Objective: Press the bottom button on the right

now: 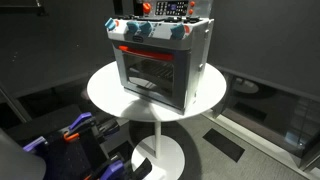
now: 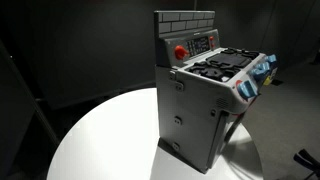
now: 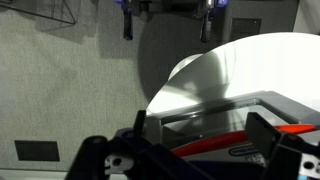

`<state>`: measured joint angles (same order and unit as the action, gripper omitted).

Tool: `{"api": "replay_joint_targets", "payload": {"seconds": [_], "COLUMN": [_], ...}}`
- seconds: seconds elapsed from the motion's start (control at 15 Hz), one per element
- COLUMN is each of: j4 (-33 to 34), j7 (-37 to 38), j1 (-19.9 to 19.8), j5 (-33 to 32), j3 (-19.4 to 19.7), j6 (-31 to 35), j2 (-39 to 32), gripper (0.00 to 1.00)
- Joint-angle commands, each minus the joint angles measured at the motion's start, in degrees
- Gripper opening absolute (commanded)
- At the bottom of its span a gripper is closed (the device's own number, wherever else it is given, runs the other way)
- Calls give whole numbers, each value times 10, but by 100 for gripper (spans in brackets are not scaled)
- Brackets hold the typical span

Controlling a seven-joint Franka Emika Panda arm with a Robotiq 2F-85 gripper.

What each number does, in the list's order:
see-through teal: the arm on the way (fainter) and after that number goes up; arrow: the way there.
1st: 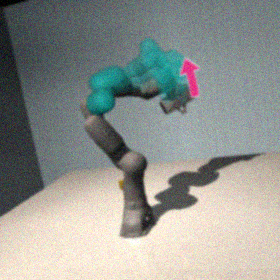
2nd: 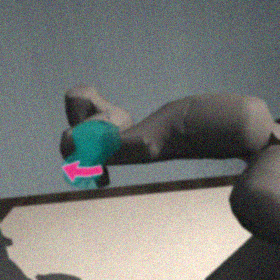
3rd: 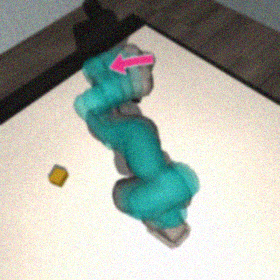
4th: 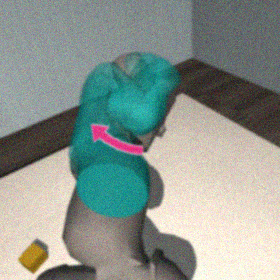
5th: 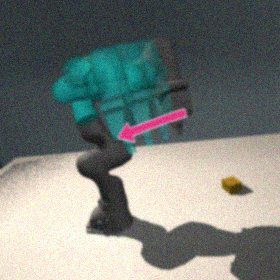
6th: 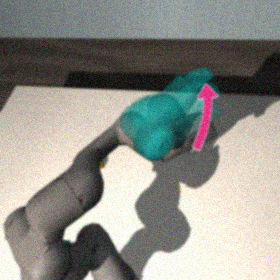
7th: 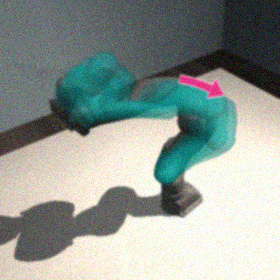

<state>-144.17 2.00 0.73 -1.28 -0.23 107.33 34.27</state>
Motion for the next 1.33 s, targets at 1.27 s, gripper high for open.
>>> {"api": "replay_joint_targets", "payload": {"seconds": [1.27], "j4": [117], "j7": [26], "j1": [-10], "j5": [-4], "j3": [-7], "j6": [97], "j2": [-109], "gripper": [100]}}
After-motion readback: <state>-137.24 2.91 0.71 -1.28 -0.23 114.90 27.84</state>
